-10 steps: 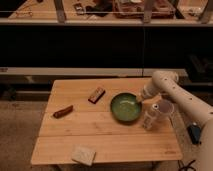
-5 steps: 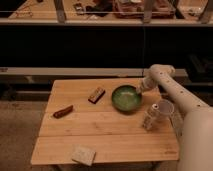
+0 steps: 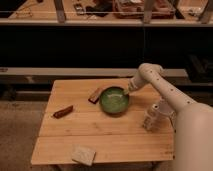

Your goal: Drag the ceramic bowl in a circle

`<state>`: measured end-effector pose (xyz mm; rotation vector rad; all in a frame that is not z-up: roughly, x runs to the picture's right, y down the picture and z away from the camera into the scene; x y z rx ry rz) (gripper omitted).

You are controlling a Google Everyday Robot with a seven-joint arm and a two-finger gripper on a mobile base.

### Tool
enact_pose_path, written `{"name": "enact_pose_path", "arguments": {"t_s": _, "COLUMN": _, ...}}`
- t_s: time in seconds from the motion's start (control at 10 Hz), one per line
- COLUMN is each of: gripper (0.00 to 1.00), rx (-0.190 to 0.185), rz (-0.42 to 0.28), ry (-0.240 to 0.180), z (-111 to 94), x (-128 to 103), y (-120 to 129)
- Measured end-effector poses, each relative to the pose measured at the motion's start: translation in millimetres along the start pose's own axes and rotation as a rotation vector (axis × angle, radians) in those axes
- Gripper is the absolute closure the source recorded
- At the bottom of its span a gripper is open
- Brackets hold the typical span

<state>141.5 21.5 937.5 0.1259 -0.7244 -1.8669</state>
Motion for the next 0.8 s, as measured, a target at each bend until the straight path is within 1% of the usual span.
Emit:
{"name": "enact_pose_path", "arguments": {"t_s": 0.1, "gripper": 0.90, "rx": 0.050, "rz": -0.027, "ry": -0.010, "z": -3, "x": -8, "y": -15}}
{"name": "enact_pose_path", "arguments": {"t_s": 0.2, "gripper": 0.90, "rx": 0.085, "rz": -0.046, "ry": -0.020, "z": -5, "x": -17, "y": -25}}
{"name": "enact_pose_path", "arguments": {"t_s": 0.3, "gripper": 0.90, "rx": 0.104, "rz": -0.047, "ry": -0.039, "z": -5, "x": -33, "y": -27}}
{"name": "enact_pose_path", "arguments": {"t_s": 0.4, "gripper": 0.90, "rx": 0.112, "rz": -0.041, "ry": -0.052, "z": -4, "x": -45, "y": -26}}
{"name": "enact_pose_path", "arguments": {"t_s": 0.5, "gripper": 0.90, "rx": 0.117, "rz": -0.030, "ry": -0.070, "z": -3, "x": -63, "y": -22}}
{"name": "enact_pose_path", "arguments": {"t_s": 0.6, "gripper": 0.90, "rx": 0.117, "rz": -0.028, "ry": -0.074, "z": -2, "x": -66, "y": -21}}
{"name": "enact_pose_path", "arguments": {"t_s": 0.8, "gripper": 0.90, "rx": 0.119, "rz": -0.031, "ry": -0.075, "z": -1, "x": -65, "y": -23}}
